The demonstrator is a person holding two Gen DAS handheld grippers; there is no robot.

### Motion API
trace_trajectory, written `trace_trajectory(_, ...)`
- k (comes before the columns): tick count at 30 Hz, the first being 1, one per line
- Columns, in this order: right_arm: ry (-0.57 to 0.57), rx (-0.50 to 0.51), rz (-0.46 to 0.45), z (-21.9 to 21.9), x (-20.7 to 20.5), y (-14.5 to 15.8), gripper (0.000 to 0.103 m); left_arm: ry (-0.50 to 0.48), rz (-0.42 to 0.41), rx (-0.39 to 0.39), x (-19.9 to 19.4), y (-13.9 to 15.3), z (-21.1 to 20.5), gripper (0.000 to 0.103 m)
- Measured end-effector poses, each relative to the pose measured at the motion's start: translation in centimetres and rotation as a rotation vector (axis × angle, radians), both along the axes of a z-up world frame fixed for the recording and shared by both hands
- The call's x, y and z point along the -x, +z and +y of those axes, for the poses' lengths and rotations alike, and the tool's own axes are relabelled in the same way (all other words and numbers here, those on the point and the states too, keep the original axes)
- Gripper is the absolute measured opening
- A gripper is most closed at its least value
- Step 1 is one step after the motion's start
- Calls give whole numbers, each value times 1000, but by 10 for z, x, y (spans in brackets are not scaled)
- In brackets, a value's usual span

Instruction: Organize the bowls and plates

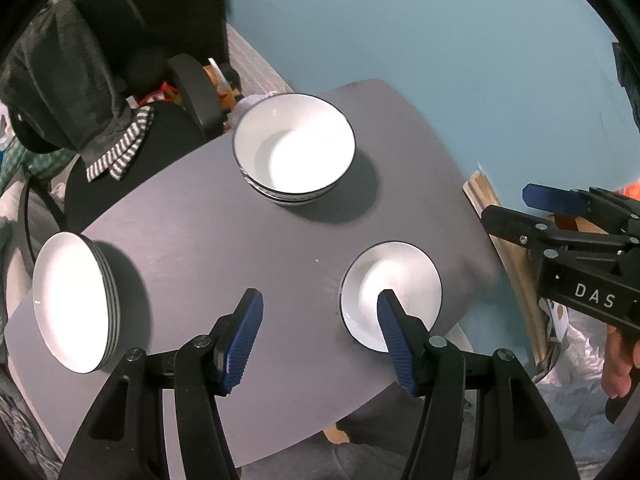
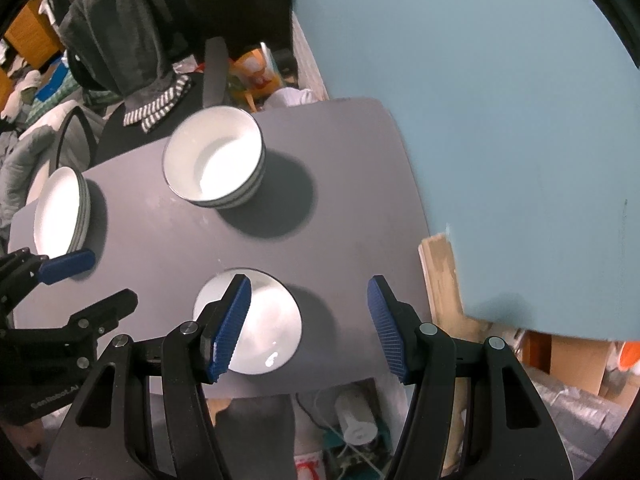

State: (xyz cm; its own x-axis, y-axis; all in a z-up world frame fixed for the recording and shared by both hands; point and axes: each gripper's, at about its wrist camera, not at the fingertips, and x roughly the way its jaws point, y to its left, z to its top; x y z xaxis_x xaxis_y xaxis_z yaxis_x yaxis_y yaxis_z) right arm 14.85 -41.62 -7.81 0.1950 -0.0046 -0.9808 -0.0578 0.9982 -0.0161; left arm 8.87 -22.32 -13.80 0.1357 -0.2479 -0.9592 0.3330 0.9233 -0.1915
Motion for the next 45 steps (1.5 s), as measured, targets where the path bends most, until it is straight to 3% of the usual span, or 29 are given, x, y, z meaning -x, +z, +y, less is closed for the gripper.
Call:
trace_trajectory(18,-54,-39,69,-16,23,-67,60,-51,94,-16,1,-55,-23,61)
trace_trajectory(28,-74,-46,115,-18,27,-108,60,-23,157,-41,-1,-90,-22,61)
trace_trajectory(45,-89,-69,133,-25,33,-131,57,-18,204,-65,-1,-121,-39,61)
